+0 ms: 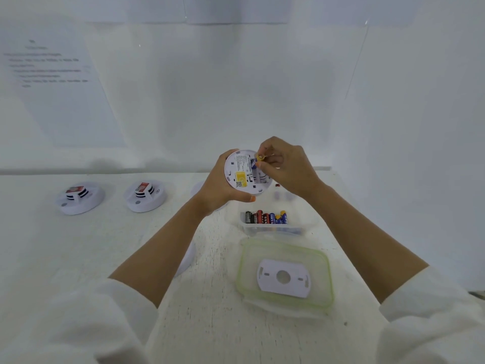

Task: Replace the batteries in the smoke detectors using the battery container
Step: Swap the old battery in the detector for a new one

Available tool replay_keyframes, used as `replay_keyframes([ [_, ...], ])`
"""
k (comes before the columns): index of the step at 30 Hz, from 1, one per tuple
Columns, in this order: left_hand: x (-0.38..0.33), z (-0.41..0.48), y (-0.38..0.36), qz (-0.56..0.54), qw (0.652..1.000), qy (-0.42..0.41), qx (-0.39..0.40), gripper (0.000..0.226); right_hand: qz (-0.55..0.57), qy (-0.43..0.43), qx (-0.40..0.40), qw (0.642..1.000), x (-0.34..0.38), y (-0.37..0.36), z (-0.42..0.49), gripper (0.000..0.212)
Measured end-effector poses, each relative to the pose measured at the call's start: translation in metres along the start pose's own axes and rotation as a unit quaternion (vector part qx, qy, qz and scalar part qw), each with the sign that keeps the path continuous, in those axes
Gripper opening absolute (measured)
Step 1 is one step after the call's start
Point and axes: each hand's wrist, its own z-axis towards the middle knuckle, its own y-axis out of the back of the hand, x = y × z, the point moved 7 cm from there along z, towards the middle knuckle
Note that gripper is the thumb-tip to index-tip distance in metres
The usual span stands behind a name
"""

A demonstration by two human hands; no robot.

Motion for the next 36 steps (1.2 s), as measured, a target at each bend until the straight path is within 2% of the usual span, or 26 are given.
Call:
replay_keyframes([
  [6, -0.011, -0.003, -0.002, -0.024, 1.0, -0.01, 0.001, 0.082, -0.073, 0.056, 0.014, 0.996, 0.001, -0.005, -0.011, 0.017],
  [12, -0.005, -0.002, -0.001, -0.049, 0.999, 0.007, 0.006, 0.09, -0.121, 0.045, 0.07, 0.989, -0.004, -0.009, -0.014, 0.019],
  [17, -0.005, 0.001, -0.002, -0.067, 0.998, 0.016, 0.011, 0.09, -0.153, 0.034, 0.033, 0.987, -0.009, 0.0, -0.004, 0.023],
  [19, -0.006, 0.002, -0.002, -0.074, 0.997, 0.015, 0.011, 0.089, -0.115, -0.036, 0.044, 0.992, -0.02, 0.004, 0.001, 0.03],
  [21, -0.008, 0.003, -0.003, -0.079, 0.997, 0.015, 0.011, 0.087, -0.023, -0.108, 0.073, 0.991, -0.026, 0.001, 0.001, 0.032],
  [23, -0.007, 0.004, -0.005, -0.077, 0.997, 0.015, 0.014, 0.088, 0.044, -0.143, 0.081, 0.985, -0.029, -0.002, 0.0, 0.031],
  [27, -0.002, 0.008, -0.007, -0.079, 0.997, 0.02, 0.018, 0.092, 0.08, -0.17, 0.048, 0.981, -0.038, 0.0, 0.003, 0.027],
  [31, 0.002, 0.011, -0.006, -0.075, 0.997, 0.021, 0.011, 0.093, 0.088, -0.179, 0.059, 0.978, -0.043, -0.004, 0.006, 0.027],
  [34, 0.005, 0.015, -0.001, -0.065, 0.998, 0.021, 0.012, 0.093, 0.137, -0.194, 0.057, 0.97, -0.052, 0.005, 0.009, 0.02],
  [36, 0.008, 0.018, 0.004, -0.047, 0.999, 0.018, 0.009, 0.094, 0.094, -0.213, 0.026, 0.972, -0.066, 0.02, 0.012, 0.016],
])
